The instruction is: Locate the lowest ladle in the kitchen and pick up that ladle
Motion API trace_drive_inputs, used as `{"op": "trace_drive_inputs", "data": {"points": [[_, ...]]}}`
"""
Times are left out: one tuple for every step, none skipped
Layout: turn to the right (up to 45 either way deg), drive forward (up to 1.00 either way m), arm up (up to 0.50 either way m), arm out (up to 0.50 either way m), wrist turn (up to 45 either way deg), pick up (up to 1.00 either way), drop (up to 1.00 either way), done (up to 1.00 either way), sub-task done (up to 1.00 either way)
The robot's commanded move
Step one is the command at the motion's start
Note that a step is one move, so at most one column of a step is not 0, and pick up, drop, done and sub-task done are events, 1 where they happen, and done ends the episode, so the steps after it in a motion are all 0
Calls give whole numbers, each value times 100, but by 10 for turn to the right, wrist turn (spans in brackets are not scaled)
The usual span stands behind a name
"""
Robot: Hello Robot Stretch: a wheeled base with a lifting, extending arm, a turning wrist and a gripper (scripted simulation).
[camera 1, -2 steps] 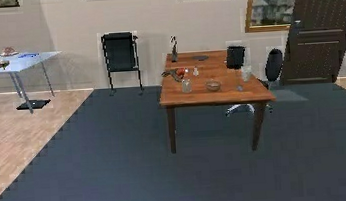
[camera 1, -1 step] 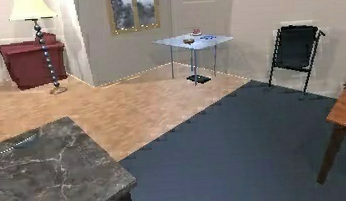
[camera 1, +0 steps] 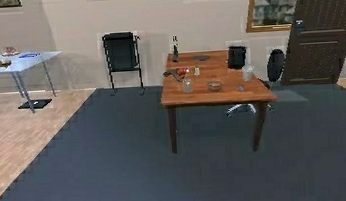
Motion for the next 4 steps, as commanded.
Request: {"op": "trace_drive_inputs", "data": {"points": [[0,100,0,0,0,0,0,0,0],[120,0,0,0,0,0,0,0,0],[0,20,0,0,0,0,0,0,0],[-450,0,0,0,0,0,0,0,0]]}}
